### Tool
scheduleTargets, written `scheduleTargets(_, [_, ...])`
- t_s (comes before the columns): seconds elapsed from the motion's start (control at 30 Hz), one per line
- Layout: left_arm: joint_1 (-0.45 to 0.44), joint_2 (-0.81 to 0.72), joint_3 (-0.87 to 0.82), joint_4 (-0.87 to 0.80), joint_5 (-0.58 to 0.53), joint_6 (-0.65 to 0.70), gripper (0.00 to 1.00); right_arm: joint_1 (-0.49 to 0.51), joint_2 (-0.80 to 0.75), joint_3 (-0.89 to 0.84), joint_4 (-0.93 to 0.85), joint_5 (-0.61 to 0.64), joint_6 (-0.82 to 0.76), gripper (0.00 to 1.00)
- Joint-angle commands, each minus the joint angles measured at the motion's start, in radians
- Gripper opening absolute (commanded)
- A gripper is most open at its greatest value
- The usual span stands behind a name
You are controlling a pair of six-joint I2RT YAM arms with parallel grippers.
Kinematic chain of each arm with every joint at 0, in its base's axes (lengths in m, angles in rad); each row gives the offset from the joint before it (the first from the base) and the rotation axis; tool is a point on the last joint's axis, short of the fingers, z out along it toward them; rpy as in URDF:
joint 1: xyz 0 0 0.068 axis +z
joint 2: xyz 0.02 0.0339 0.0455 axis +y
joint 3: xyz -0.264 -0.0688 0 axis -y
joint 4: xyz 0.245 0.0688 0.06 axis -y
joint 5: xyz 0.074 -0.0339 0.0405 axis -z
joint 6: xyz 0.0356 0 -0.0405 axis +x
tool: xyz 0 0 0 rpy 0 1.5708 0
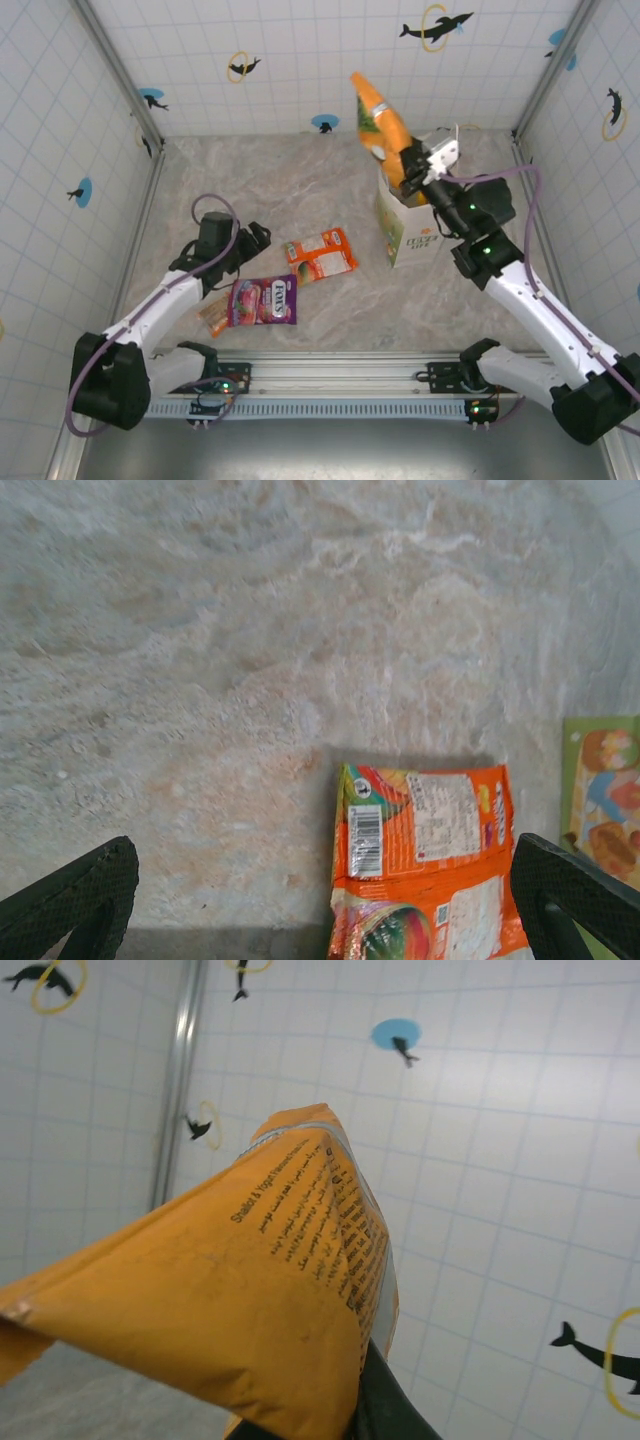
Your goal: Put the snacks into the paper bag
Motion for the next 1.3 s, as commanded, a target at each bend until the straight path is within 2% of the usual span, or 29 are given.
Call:
scheduleTargets(0.0, [-0.029, 0.033, 0.024, 0.047, -0.030, 0.019, 0.98, -0.055, -0.037, -0.030, 0.149, -0.008, 0.113, 0.00])
scheduleTargets(0.1, [-0.048, 0.066, 0.031, 0.065, -0.030, 0.020, 0.98, -0.104, -0.055, -0.051, 0.180, -0.009, 0.165, 0.00])
scheduleTargets(0.33, [-0.084, 0.142, 0.073, 0.085, -0.017, 0.038, 0.98, -0.183, -0.058, -0.131, 0.100, 0.020, 0.226, 0.00])
scheduleTargets(0.77, [-0.097, 0.167, 0.098, 0.077, -0.029, 0.046, 0.98, -0.212, -0.044, -0.249, 0.023, 0.021, 0.250, 0.00])
scheduleTargets(0.87, [-0.097, 0.169, 0.101, 0.080, -0.028, 0.046, 0.97, -0.218, -0.041, -0.256, 0.011, 0.023, 0.250, 0.05])
scheduleTargets(1.0, [-0.097, 0.173, 0.102, 0.080, -0.023, 0.046, 0.97, -0.224, -0.037, -0.268, 0.000, 0.007, 0.257, 0.26])
scheduleTargets(1.1, [-0.096, 0.173, 0.102, 0.076, -0.021, 0.051, 0.96, -0.225, -0.037, -0.269, -0.021, -0.003, 0.261, 0.36])
scheduleTargets(1.2, [-0.096, 0.170, 0.101, 0.079, 0.008, 0.068, 0.89, -0.225, -0.042, -0.271, -0.034, -0.007, 0.263, 0.38])
scheduleTargets(1.27, [-0.097, 0.164, 0.099, 0.076, 0.019, 0.078, 0.88, -0.225, -0.044, -0.269, -0.039, -0.007, 0.264, 0.39])
